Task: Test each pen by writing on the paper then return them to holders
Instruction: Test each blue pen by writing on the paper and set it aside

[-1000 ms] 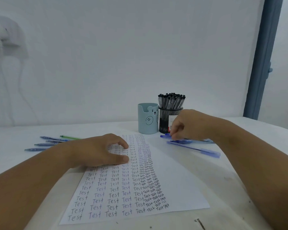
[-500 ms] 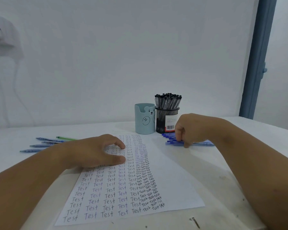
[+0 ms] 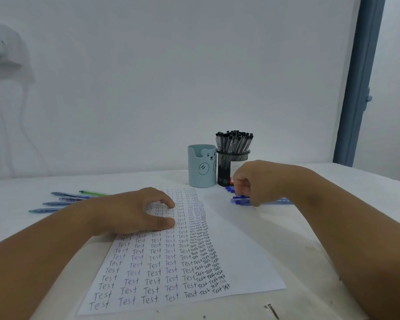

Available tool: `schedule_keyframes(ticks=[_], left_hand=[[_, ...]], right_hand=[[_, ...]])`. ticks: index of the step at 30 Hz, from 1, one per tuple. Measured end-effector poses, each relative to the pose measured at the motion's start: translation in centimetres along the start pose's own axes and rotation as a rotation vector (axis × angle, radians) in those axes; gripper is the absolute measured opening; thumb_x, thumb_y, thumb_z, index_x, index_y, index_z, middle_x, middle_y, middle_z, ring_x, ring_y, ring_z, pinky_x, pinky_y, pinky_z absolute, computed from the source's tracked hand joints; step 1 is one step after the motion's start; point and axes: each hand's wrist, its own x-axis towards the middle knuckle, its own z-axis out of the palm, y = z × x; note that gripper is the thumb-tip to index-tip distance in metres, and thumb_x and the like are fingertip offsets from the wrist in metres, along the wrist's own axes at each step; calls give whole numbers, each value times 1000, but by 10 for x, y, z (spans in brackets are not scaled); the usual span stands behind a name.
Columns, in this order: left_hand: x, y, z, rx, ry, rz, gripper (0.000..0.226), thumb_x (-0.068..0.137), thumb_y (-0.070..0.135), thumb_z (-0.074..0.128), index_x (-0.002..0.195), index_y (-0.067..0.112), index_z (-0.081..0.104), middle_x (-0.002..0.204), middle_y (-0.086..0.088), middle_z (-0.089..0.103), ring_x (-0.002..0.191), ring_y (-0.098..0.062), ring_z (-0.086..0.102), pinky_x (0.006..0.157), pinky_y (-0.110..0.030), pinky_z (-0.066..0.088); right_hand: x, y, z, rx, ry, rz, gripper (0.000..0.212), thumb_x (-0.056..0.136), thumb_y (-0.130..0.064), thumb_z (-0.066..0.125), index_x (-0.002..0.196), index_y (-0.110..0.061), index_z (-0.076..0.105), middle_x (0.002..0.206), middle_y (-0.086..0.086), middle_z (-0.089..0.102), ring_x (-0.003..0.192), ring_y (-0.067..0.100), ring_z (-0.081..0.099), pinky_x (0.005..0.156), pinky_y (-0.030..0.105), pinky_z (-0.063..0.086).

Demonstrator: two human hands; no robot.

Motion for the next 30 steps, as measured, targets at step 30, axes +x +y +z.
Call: schedule_keyframes(ticks=[30], left_hand=[[-26,-58,-63,309,286,-263,20,84,14,74,96,29,75,103,10,67,101,-12,62,90,-27,53]], right_hand=[[12,-83,51,146,151,-516,25,99,-53,50,113,-39,64,105,-22,57,92,-9,51,77,12,37]])
